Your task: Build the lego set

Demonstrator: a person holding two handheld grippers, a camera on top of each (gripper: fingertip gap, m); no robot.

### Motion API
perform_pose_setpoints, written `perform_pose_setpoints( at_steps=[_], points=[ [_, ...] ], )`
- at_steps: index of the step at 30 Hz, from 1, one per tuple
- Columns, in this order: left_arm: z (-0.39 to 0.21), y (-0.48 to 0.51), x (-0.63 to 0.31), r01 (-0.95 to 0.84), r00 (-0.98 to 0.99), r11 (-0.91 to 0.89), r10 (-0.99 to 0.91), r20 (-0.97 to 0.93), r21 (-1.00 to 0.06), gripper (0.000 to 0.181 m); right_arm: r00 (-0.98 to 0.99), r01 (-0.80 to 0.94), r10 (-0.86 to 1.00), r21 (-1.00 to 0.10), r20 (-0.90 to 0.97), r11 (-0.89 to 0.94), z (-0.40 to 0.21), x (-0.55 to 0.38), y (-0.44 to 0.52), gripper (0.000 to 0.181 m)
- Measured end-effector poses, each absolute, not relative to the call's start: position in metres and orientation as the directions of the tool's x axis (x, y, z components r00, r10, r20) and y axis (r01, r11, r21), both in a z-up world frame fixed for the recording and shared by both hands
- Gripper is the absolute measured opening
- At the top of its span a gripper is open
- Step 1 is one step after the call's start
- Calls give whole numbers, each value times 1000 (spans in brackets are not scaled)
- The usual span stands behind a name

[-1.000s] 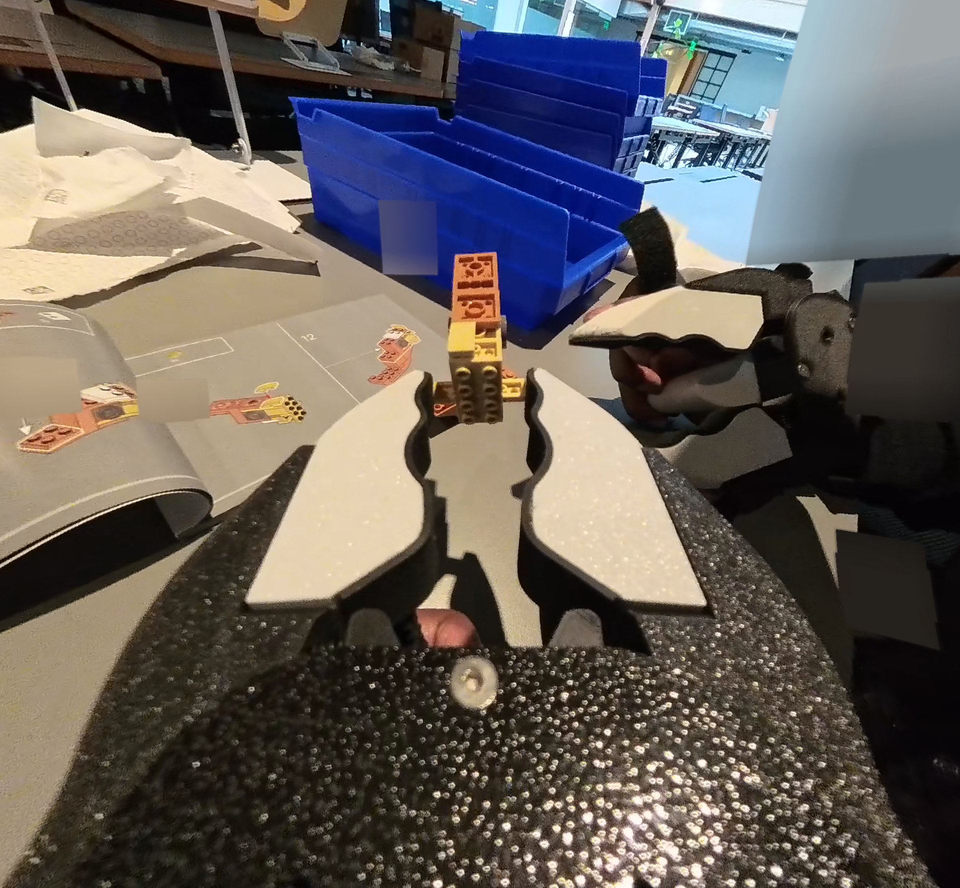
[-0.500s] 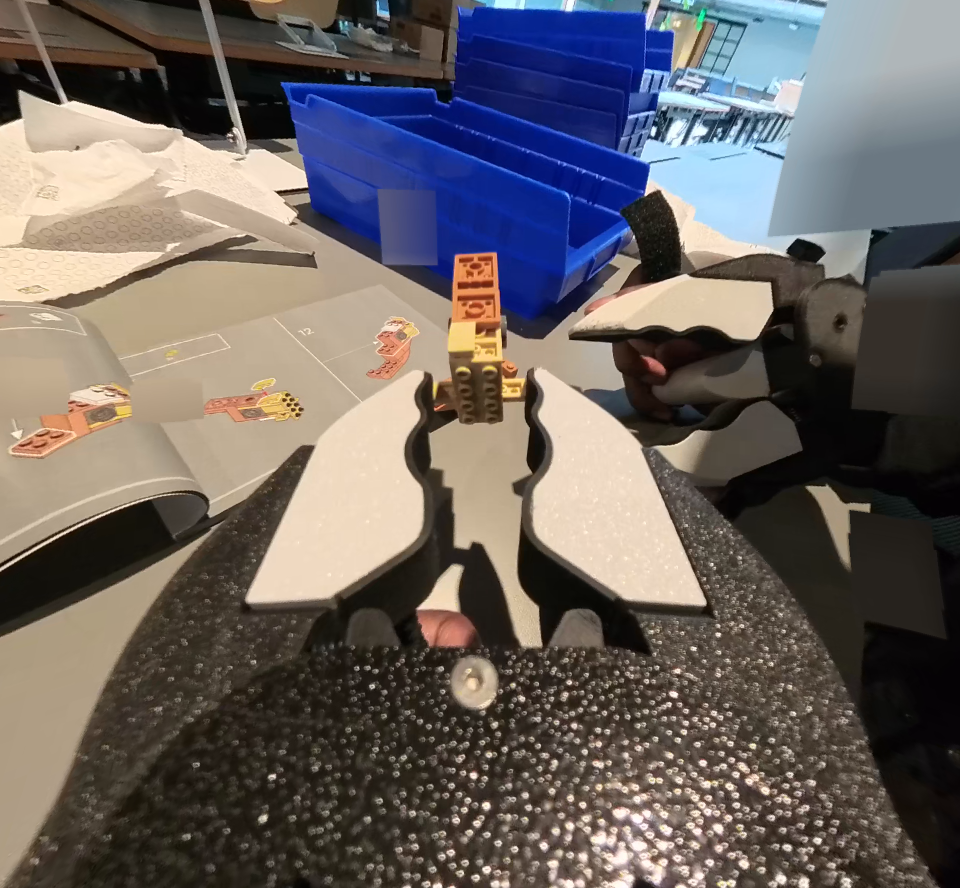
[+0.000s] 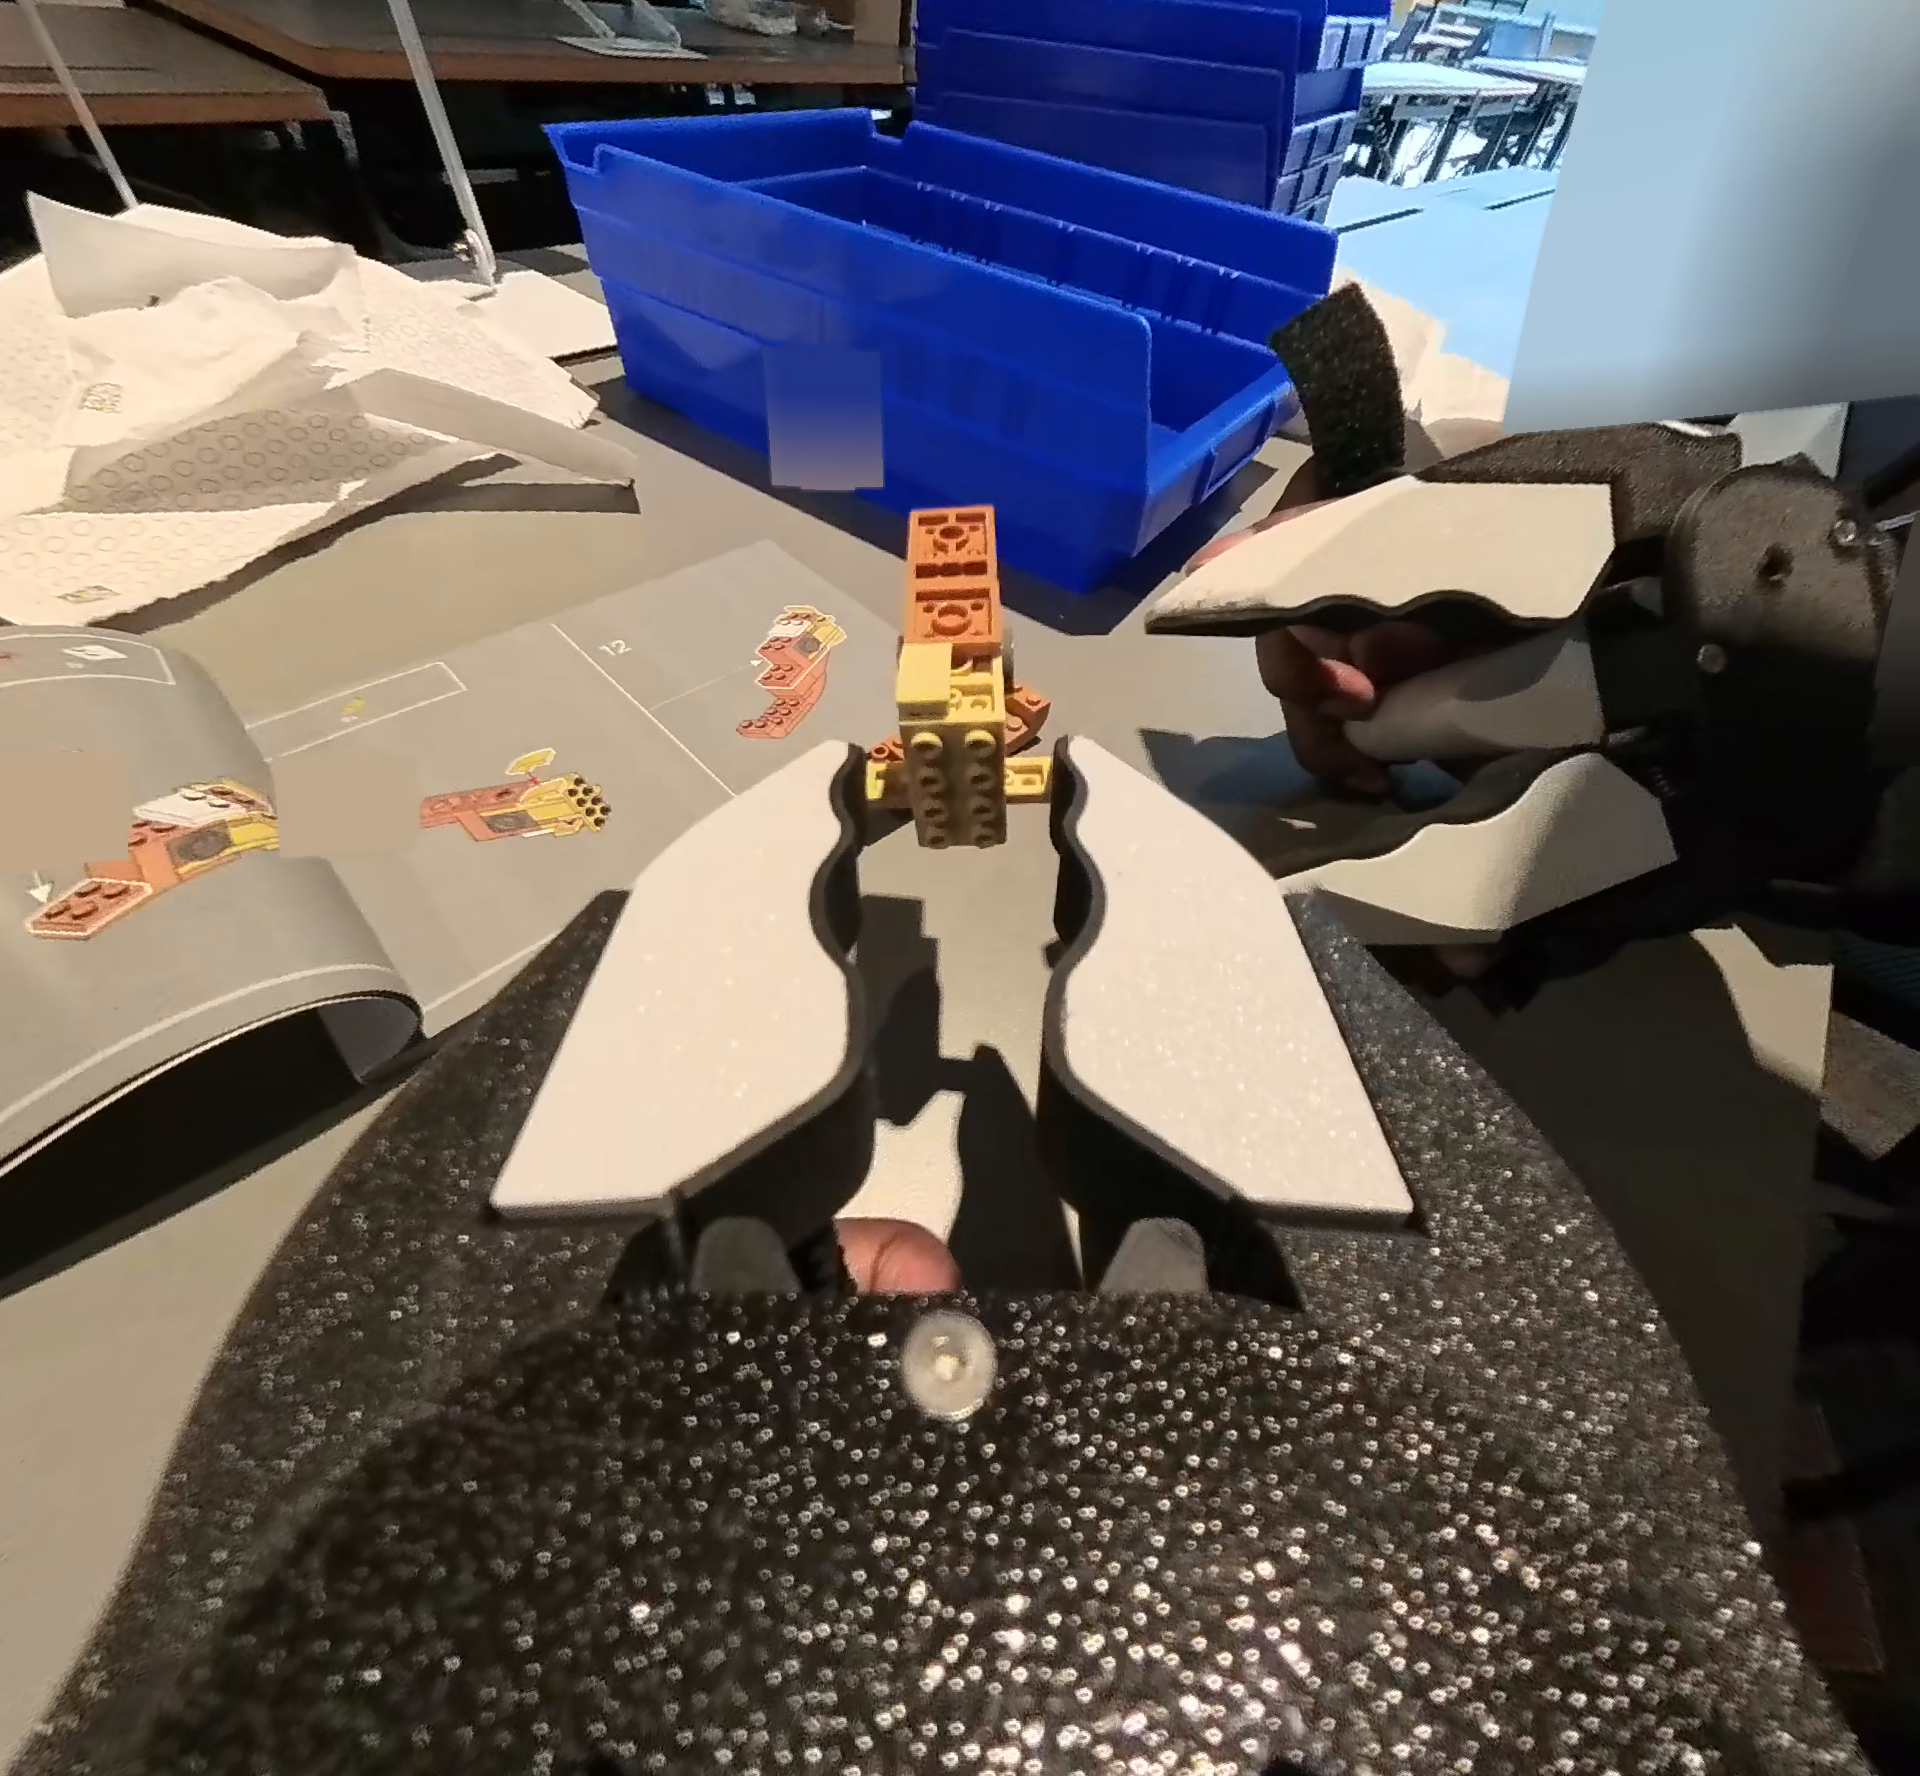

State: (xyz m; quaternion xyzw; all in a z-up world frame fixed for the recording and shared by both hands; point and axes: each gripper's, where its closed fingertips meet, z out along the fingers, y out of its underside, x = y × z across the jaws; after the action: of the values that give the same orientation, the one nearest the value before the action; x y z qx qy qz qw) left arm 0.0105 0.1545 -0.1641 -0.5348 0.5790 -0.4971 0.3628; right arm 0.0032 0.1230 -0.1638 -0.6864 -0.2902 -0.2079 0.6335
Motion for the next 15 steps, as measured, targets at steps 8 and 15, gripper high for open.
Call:
perform_pose_setpoints(
  at_steps=[8, 15],
  points=[
    [-166, 154, 12, -271, -155, -41, -984, 85, -962, 33, 747, 660, 120, -751, 654, -21, -161, 4, 122, 49],
    [-167, 153, 12, -273, -154, -37, -985, 81, -961, 33, 744, 664, 117, -748, 658, -19, -160, 4, 122, 49]
  ],
)
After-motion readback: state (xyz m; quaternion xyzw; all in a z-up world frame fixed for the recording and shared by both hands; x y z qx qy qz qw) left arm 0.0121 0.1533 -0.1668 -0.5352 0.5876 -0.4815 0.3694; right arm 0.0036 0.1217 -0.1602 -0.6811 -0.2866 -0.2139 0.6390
